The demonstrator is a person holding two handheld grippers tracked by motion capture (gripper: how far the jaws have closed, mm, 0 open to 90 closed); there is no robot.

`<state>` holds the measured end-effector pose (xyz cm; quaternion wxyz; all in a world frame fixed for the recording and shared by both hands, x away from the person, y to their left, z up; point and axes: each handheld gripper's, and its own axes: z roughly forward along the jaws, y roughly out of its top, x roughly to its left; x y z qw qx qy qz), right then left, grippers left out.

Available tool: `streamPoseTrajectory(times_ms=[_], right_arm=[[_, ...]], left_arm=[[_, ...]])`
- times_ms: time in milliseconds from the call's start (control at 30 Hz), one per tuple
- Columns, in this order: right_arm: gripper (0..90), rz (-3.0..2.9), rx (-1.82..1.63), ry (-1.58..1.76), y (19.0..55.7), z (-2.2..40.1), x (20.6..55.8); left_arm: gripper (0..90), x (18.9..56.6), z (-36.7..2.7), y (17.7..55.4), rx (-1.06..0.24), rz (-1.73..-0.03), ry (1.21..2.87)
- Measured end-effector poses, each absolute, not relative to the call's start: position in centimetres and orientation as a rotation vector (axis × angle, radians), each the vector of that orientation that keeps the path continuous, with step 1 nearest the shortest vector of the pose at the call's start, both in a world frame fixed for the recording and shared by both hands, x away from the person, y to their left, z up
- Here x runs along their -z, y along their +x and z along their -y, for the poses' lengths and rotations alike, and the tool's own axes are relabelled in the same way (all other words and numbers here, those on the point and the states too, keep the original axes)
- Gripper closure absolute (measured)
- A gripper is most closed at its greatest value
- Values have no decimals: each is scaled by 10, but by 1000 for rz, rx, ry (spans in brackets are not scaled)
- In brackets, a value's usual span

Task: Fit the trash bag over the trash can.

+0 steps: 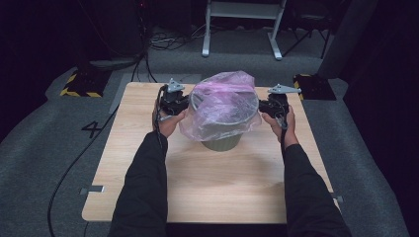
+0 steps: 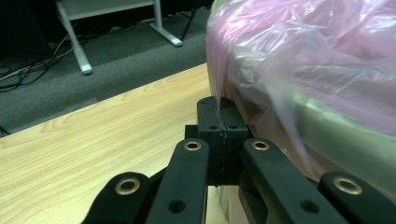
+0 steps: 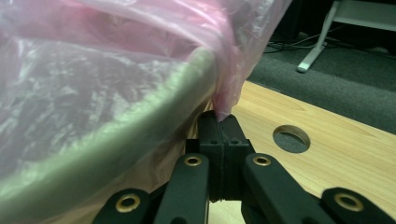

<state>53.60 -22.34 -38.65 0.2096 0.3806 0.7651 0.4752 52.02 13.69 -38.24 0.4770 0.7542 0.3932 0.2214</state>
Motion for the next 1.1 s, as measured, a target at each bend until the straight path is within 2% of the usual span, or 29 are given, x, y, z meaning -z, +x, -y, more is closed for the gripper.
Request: streamPoseTrajectory(times_ms=[233, 433, 800, 1100], right_arm=[[900, -2194, -1339, 994, 524, 228, 385], [900, -2227, -1304, 930, 514, 234, 382], [897, -1968, -1354, 1025, 523, 242, 362], [894, -2077, -1251, 1100, 539, 223, 376]], left_arm=[[898, 383, -143, 511, -494, -897, 1860], [898, 382, -145, 506, -507, -864, 1883], [897, 375, -145, 522, -599, -984, 1806], [897, 392, -135, 538, -510, -1077, 1894]])
